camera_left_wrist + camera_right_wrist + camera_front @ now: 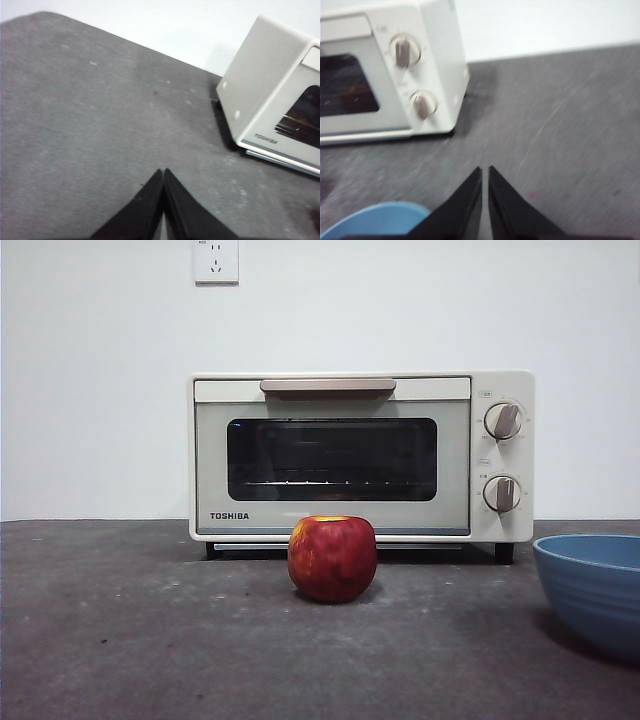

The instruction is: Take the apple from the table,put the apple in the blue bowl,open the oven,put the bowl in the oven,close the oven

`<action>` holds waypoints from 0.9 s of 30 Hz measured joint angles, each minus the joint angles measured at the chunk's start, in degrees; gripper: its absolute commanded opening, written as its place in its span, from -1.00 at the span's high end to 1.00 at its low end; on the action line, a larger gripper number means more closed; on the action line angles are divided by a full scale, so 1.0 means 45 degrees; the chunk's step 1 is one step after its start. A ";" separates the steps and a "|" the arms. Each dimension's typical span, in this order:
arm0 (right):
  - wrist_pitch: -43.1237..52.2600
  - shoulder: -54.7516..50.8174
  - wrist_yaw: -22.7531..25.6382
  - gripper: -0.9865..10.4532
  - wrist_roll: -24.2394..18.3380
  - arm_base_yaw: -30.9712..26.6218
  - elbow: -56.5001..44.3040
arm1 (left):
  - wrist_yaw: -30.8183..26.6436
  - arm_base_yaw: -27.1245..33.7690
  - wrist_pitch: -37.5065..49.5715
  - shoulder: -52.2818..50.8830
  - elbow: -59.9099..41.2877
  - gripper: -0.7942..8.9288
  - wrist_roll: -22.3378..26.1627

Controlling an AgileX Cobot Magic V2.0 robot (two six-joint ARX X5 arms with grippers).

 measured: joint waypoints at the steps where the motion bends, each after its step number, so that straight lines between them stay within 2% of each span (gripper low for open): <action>1: -0.0223 0.0000 -0.0204 0.82 0.0321 0.0000 0.0000 | 0.0311 0.0000 -0.0053 0.0005 0.0029 0.82 -0.0155; 4: -0.0826 0.0015 -0.0622 0.82 0.1093 0.0000 0.0194 | 0.1457 0.0000 -0.0651 0.0112 0.0282 0.82 -0.0359; 8: -0.1161 0.0170 -0.1195 0.82 0.1554 0.0000 0.0928 | 0.1982 -0.0005 -0.1540 0.0855 0.1073 0.82 -0.0661; 16: -0.1870 0.2132 -0.2453 0.82 0.1622 0.0005 0.3643 | 0.3332 -0.0345 -0.2365 0.3269 0.3837 0.82 -0.0690; 21: -0.3327 0.4362 -0.3648 0.82 0.0971 0.0121 0.6076 | 0.3599 -0.1263 -0.4031 0.4877 0.6052 0.82 0.0175; 27: -0.6407 0.7189 -0.4896 0.82 -0.0597 0.0937 0.9034 | 0.3609 -0.3162 -0.5921 0.6319 0.8286 0.82 0.1336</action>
